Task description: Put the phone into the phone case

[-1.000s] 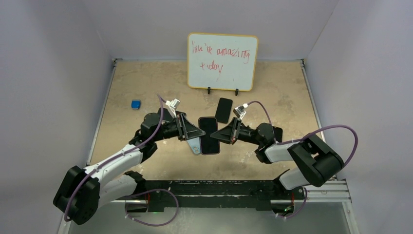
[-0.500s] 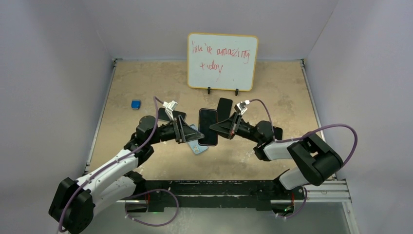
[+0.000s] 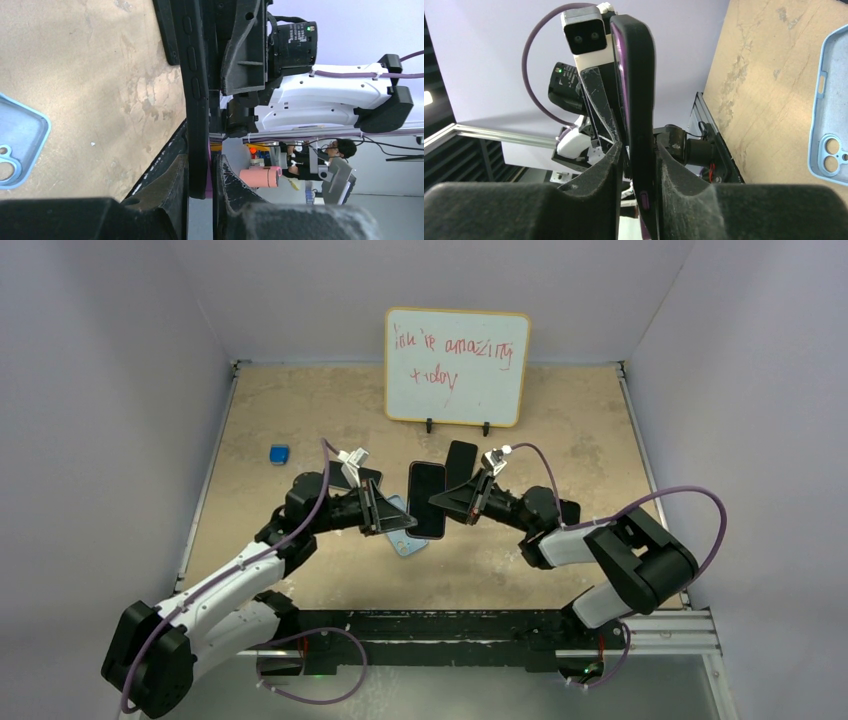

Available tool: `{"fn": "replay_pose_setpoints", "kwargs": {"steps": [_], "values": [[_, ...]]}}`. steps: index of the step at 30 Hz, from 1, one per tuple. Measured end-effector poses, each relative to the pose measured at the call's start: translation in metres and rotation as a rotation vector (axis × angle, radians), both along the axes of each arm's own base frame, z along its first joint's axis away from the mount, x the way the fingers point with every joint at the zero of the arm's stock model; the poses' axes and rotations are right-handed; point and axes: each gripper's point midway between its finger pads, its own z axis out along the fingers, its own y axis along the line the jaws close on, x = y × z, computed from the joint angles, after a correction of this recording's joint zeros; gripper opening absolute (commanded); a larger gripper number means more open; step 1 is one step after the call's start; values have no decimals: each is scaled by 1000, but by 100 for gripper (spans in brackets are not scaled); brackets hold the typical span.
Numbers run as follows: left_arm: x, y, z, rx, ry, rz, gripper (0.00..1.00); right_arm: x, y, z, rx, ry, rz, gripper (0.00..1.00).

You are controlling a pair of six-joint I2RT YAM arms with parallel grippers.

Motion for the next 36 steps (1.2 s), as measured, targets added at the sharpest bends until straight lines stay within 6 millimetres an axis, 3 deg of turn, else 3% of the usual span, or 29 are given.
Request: {"fn": "replay_pose_setpoints", "kwargs": {"steps": [1,4,5,7,8,10,15,19,20,22,23,25,29,34,36], "values": [[0,0,-1,6,-2,-1,0,0,0,-1,-2,1,1,29],[0,1,-4,29,-8,-7,0,-2,0,-2,-10,-6,9,12],[0,1,-4,34,-9,-8,3,-3,1,-4,-15,-3,17,7],[0,1,-2,39,-7,-11,19,-4,1,-3,-16,-16,20,2],[0,1,-1,36,-9,-12,30,-3,1,-3,-16,-21,18,1],[-1,1,3,24,-15,-8,40,-4,1,-2,-12,-24,18,0],[-5,3,13,-38,-36,7,45,-3,0,3,3,-20,9,0],[-9,4,5,-61,-2,13,44,1,-1,4,10,-7,-12,0],[-9,5,3,-60,10,14,35,3,-1,4,11,-4,-18,0],[-11,5,-2,-59,40,17,6,4,-1,5,12,-4,-27,0],[-12,5,-2,-64,44,17,0,4,-1,3,7,-2,-28,0],[-12,6,0,-68,55,26,0,5,-1,2,5,1,-30,3],[-10,7,-6,-26,77,39,0,7,0,-4,-8,0,-35,18],[-6,8,-12,45,70,40,0,6,2,-5,-27,-54,-28,4],[-5,9,-11,67,63,37,13,7,2,-5,-34,-71,-31,1]]}}
